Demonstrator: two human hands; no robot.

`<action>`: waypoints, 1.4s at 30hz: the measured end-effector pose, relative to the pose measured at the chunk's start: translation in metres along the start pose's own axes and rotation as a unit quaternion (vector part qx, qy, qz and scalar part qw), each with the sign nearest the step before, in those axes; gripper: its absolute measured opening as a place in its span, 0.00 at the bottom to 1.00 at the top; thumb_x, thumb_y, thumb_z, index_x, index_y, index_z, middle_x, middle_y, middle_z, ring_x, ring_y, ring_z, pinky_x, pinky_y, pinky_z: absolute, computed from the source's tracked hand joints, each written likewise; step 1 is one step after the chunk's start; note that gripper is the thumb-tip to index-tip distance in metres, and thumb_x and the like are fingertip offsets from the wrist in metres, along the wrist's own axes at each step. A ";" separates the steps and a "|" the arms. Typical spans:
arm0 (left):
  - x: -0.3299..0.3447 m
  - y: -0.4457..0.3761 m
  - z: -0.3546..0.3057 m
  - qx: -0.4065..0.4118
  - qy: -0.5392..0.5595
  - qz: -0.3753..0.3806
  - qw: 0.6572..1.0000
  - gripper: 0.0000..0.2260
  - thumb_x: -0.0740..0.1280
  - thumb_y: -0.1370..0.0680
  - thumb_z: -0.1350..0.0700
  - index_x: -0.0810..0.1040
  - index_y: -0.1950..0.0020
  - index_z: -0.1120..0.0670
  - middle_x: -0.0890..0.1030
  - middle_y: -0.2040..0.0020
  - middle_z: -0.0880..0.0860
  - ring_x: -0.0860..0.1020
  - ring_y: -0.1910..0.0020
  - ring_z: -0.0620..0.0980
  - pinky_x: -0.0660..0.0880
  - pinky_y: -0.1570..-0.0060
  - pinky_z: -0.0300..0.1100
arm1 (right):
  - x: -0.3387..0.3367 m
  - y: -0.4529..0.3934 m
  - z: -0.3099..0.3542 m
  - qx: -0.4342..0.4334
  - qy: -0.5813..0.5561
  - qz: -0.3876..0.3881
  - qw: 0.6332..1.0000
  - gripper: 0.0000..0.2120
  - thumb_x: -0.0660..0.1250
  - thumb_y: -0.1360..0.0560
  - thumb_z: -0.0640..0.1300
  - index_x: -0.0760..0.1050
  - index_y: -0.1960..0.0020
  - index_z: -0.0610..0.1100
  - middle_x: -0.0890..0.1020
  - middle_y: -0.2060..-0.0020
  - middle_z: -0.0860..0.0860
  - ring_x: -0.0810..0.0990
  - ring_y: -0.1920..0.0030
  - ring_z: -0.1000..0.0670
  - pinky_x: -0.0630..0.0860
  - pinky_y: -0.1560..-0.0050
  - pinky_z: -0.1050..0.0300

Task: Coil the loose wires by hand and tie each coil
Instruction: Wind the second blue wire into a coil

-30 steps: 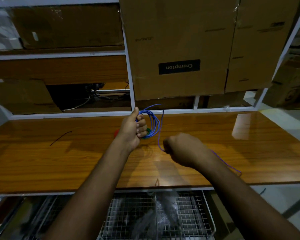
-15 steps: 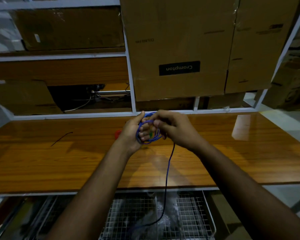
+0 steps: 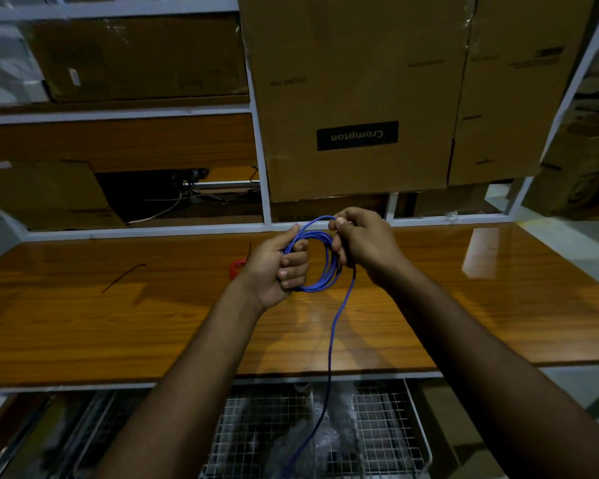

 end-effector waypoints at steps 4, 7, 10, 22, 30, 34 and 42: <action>-0.002 0.002 -0.002 -0.004 0.025 0.022 0.999 0.19 0.57 0.18 0.46 0.67 0.67 0.53 0.60 0.79 0.45 0.59 0.83 0.42 0.54 0.82 0.35 | -0.001 -0.001 -0.008 0.020 0.039 0.024 0.999 0.13 0.58 0.16 0.44 0.74 0.57 0.44 0.75 0.76 0.50 0.70 0.79 0.53 0.65 0.78 0.61; -0.005 0.004 -0.004 -0.011 0.029 0.036 0.999 0.19 0.58 0.19 0.46 0.66 0.67 0.52 0.60 0.79 0.45 0.59 0.83 0.42 0.52 0.81 0.35 | -0.002 -0.001 -0.015 0.014 0.069 0.013 0.997 0.18 0.61 0.18 0.52 0.74 0.63 0.44 0.71 0.78 0.51 0.67 0.78 0.52 0.63 0.76 0.60; -0.002 0.005 -0.006 -0.008 0.051 0.038 0.998 0.20 0.57 0.18 0.45 0.66 0.68 0.52 0.61 0.80 0.45 0.60 0.84 0.41 0.53 0.83 0.34 | -0.007 -0.002 -0.025 0.014 0.133 -0.013 0.991 0.24 0.62 0.20 0.60 0.72 0.69 0.47 0.69 0.78 0.54 0.65 0.77 0.54 0.64 0.73 0.60; -0.027 -0.005 -0.029 0.091 0.060 -0.102 0.989 0.22 0.55 0.16 0.46 0.65 0.69 0.52 0.61 0.80 0.46 0.59 0.84 0.41 0.54 0.85 0.33 | 0.000 0.046 -0.075 0.185 0.091 0.329 0.922 0.13 0.55 0.15 0.45 0.76 0.45 0.41 0.75 0.67 0.48 0.78 0.69 0.50 0.81 0.57 0.50; -0.029 -0.016 -0.024 0.107 0.068 -0.125 0.984 0.21 0.54 0.16 0.45 0.66 0.67 0.52 0.61 0.79 0.46 0.59 0.83 0.42 0.55 0.84 0.35 | 0.025 0.086 -0.015 -0.117 0.558 0.140 0.810 0.11 0.54 0.16 0.46 0.70 0.37 0.44 0.79 0.51 0.47 0.79 0.52 0.43 0.70 0.60 0.53; -0.026 -0.019 -0.020 0.103 0.054 -0.125 0.985 0.21 0.54 0.16 0.45 0.66 0.67 0.52 0.62 0.78 0.46 0.59 0.82 0.42 0.56 0.83 0.35 | 0.035 0.097 0.010 -0.232 0.579 0.164 0.764 0.16 0.55 0.21 0.34 0.68 0.34 0.39 0.72 0.44 0.43 0.71 0.49 0.43 0.66 0.55 0.51; -0.010 -0.013 -0.011 0.094 0.006 -0.137 0.986 0.21 0.54 0.16 0.45 0.66 0.66 0.52 0.63 0.77 0.47 0.62 0.80 0.44 0.59 0.78 0.36 | 0.022 0.053 0.045 -0.352 0.484 0.109 0.794 0.13 0.64 0.20 0.46 0.76 0.36 0.49 0.82 0.54 0.47 0.81 0.58 0.46 0.76 0.64 0.52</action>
Point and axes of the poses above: each hand's wrist, its own y-axis away from the middle knuckle, its own x-axis out of the palm, z = x × y, the point moved 3 cm from there along -y, towards the middle knuckle
